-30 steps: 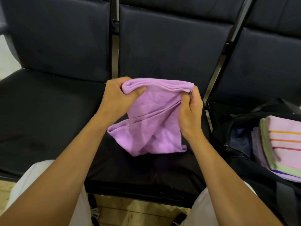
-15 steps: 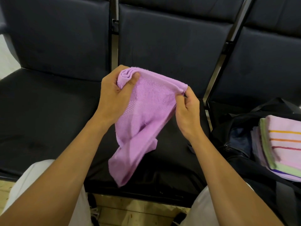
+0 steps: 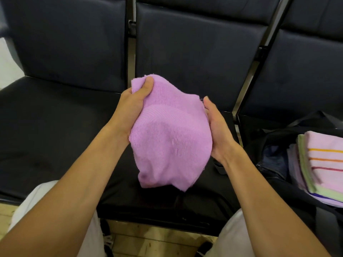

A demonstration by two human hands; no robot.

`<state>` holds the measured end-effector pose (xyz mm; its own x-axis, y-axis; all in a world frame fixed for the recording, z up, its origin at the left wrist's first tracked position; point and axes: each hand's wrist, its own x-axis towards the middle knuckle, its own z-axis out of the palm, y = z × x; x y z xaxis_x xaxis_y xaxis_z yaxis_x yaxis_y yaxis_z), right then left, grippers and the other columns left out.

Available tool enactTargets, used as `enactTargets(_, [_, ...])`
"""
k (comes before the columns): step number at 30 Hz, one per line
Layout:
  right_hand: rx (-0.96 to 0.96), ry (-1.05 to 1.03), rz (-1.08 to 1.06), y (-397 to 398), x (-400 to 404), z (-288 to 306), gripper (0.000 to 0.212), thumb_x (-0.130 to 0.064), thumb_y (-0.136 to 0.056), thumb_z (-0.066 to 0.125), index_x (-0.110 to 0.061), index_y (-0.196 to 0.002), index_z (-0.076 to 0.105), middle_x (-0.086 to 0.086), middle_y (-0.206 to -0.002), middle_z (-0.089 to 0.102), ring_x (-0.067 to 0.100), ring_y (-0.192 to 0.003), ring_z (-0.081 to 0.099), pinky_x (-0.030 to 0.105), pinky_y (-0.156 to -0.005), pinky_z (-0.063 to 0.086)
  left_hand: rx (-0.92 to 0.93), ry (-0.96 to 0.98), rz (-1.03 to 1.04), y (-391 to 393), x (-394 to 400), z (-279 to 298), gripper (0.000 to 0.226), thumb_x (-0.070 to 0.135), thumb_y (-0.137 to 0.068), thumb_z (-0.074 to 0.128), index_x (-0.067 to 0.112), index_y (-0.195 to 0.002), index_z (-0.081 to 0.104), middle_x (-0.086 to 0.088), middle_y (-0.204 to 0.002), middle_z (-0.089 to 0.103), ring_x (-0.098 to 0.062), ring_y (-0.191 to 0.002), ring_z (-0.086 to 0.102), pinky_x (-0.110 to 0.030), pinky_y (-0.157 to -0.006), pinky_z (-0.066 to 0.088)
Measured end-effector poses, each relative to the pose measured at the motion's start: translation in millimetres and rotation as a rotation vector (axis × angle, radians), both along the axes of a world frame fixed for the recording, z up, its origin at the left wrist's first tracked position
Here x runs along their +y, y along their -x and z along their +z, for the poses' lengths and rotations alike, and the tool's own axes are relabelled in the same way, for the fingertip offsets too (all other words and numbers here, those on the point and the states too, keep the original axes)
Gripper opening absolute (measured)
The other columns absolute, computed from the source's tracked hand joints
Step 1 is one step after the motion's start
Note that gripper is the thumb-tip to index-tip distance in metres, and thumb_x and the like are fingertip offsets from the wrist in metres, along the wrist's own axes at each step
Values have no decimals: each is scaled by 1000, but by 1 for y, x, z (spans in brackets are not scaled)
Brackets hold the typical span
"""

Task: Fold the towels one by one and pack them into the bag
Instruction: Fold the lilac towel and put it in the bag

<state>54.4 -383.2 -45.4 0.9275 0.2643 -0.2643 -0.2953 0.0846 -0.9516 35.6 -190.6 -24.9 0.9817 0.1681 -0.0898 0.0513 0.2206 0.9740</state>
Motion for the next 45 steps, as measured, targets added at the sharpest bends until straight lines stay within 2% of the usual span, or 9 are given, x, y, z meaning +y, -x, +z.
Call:
enactTargets(5, [52, -36, 238, 6, -1, -4, 42, -46, -86, 62, -17, -114, 71, 7, -113, 71, 23, -105, 68, 35, -89, 57, 165, 278, -6, 1, 7, -8, 21, 40, -94, 57, 26, -107, 66, 2, -84, 73, -9, -72, 72, -25, -60, 56])
enactTargets(8, [39, -81, 112, 3, 0, -5, 31, -36, -90, 61, -16, -112, 70, 5, -104, 75, 21, -97, 71, 35, -81, 60, 287, 293, 17, -1, 10, -11, 15, 31, -94, 60, 23, -103, 68, 2, -75, 71, -7, -57, 69, -20, -49, 54])
enactTargets(11, [2, -122, 4, 0, -3, -3, 26, -39, -98, 54, -25, -115, 69, 2, -109, 75, 20, -102, 71, 38, -79, 60, 307, 439, -85, -3, 9, -12, 17, 34, -92, 62, 20, -96, 71, 3, -75, 70, -11, -67, 68, -24, -60, 57])
enactTargets(16, [52, -167, -150, 1, -4, -5, 30, -38, -97, 59, -16, -116, 68, 7, -107, 75, 22, -101, 72, 35, -74, 60, 356, 118, -382, -4, 0, -19, 31, 38, -87, 66, 18, -110, 70, -5, -108, 70, -21, -98, 66, -36, -77, 55])
enactTargets(20, [191, -254, -133, 1, -10, -3, 34, -37, -94, 63, -12, -117, 68, 10, -97, 75, 20, -80, 75, 32, -61, 60, 324, -18, -273, -7, 1, -20, 32, 29, -86, 70, 18, -116, 69, -6, -109, 73, -23, -101, 69, -37, -78, 56])
enactTargets(24, [164, -333, -92, -1, -17, 0, 29, -32, -93, 63, -16, -115, 72, 5, -95, 76, 19, -86, 73, 32, -68, 58, 333, 166, -200, -7, 3, -18, 30, 31, -87, 69, 19, -114, 71, -5, -99, 74, -19, -90, 70, -31, -65, 56])
enactTargets(31, [136, -331, -27, -6, -15, -7, 36, -21, -86, 68, -10, -120, 66, 9, -105, 73, 19, -101, 70, 32, -84, 59, 257, 353, -184, -8, 8, -16, 35, 21, -83, 72, 15, -118, 69, -8, -110, 72, -21, -102, 69, -33, -76, 58])
enactTargets(38, [-54, -13, -106, -10, -13, -10, 20, -27, -97, 60, -20, -115, 66, 3, -111, 73, 20, -102, 71, 38, -80, 61, 130, -184, -118, -12, 16, -16, 19, 19, -94, 61, 18, -111, 67, -1, -105, 71, -19, -96, 70, -33, -74, 57])
enactTargets(45, [175, 93, -108, -11, -10, -14, 21, -38, -97, 59, -25, -112, 67, 1, -106, 72, 19, -98, 68, 35, -75, 55, 377, 315, -139, -13, 10, -27, 18, 23, -93, 61, 14, -104, 71, -2, -83, 70, -13, -71, 67, -24, -58, 54])
